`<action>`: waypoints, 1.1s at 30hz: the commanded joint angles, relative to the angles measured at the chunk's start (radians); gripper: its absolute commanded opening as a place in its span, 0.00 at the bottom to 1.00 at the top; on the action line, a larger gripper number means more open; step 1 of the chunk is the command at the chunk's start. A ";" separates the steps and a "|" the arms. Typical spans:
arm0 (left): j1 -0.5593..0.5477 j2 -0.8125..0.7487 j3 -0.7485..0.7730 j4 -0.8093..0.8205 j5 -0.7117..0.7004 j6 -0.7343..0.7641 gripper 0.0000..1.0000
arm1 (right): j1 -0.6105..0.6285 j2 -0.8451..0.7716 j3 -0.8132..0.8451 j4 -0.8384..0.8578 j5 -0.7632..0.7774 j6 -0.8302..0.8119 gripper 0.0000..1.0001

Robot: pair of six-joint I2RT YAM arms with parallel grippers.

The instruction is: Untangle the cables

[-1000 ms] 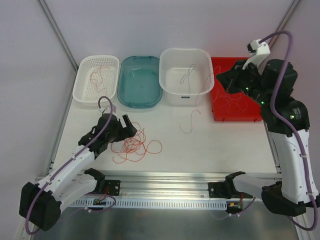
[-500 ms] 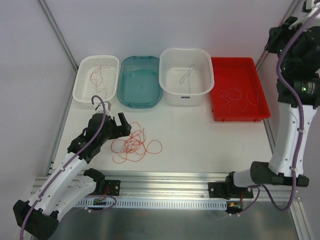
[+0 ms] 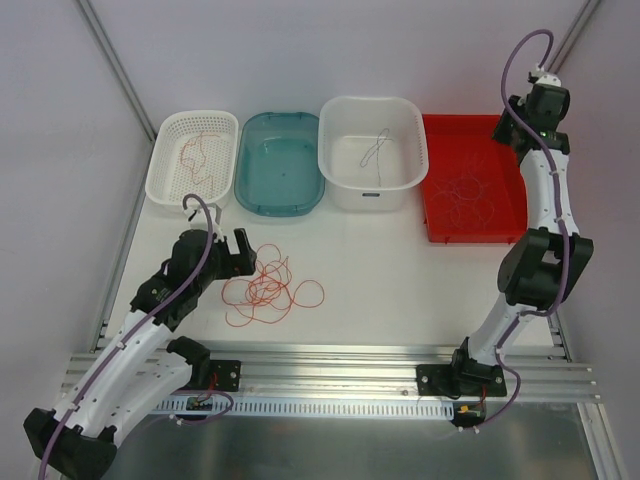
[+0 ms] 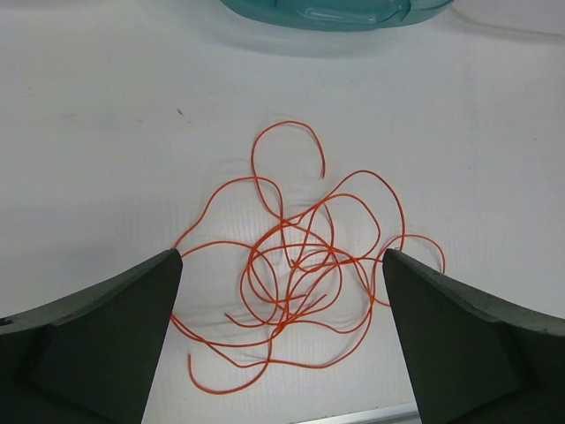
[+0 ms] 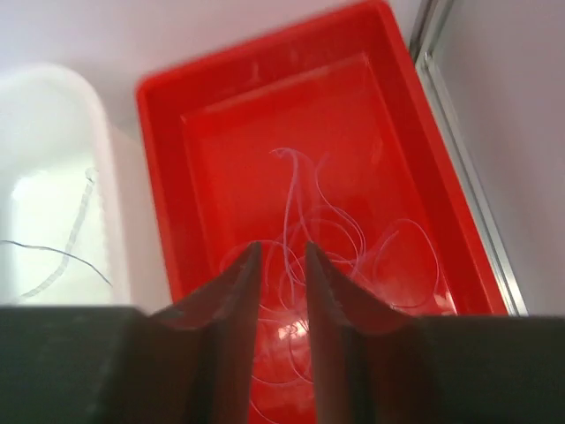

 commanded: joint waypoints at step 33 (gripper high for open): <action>-0.228 0.556 0.199 0.059 0.076 -0.182 0.90 | 0.684 -0.708 -1.175 0.399 -0.138 0.425 0.85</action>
